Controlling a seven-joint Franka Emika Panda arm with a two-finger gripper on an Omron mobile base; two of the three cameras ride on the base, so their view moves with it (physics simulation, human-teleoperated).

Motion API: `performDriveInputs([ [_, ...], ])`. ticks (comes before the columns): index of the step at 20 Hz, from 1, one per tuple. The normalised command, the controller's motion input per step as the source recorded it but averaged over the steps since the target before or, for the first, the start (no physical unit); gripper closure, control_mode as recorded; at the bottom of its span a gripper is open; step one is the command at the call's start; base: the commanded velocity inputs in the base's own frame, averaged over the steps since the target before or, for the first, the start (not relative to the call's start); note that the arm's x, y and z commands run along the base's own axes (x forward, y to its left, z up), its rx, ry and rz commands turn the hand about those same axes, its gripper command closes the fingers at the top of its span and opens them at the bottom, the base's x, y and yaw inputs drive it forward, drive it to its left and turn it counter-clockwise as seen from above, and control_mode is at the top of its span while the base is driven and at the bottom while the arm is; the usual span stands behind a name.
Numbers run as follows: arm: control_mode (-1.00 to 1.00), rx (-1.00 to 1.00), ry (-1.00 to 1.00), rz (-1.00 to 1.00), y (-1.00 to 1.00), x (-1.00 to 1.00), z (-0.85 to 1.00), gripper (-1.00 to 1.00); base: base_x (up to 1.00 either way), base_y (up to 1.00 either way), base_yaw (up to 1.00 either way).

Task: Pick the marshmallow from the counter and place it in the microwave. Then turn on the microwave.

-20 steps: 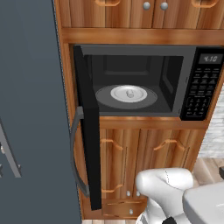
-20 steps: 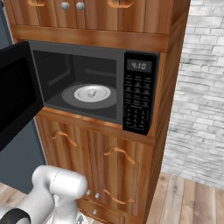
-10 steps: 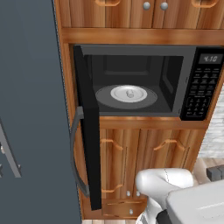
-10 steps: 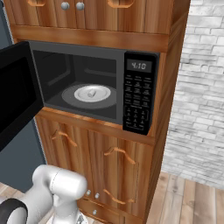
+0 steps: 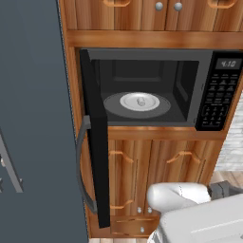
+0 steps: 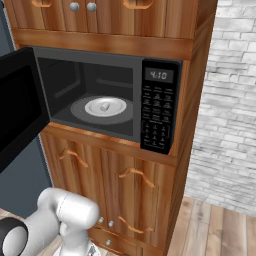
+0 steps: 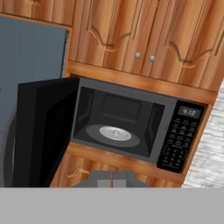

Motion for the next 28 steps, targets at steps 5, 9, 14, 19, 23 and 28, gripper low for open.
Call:
performDriveInputs([
  [5, -1.0, -0.01, 0.0, 0.0, 0.22, 0.0, -0.01, 1.0, 0.0, 0.0, 0.0],
  [9, -1.0, 0.0, 0.0, -0.01, 0.18, 0.0, -0.03, 1.0, 0.0, 0.0, 0.0],
  [14, -1.0, 0.0, 0.0, -0.03, 0.12, 0.0, -0.06, 1.0, 0.0, 0.0, 0.0],
  [19, -1.0, 0.0, -0.01, -0.06, 0.06, 0.0, -0.01, 1.0, 0.0, 0.0, 0.0],
  [23, -1.0, 0.0, 0.0, -0.09, 0.05, 0.0, 0.0, 1.0, 0.0, 0.0, 0.0],
  [28, -1.0, 0.0, 0.0, -0.09, 0.07, 0.0, -0.03, 1.0, 0.0, 0.0, 0.0],
])
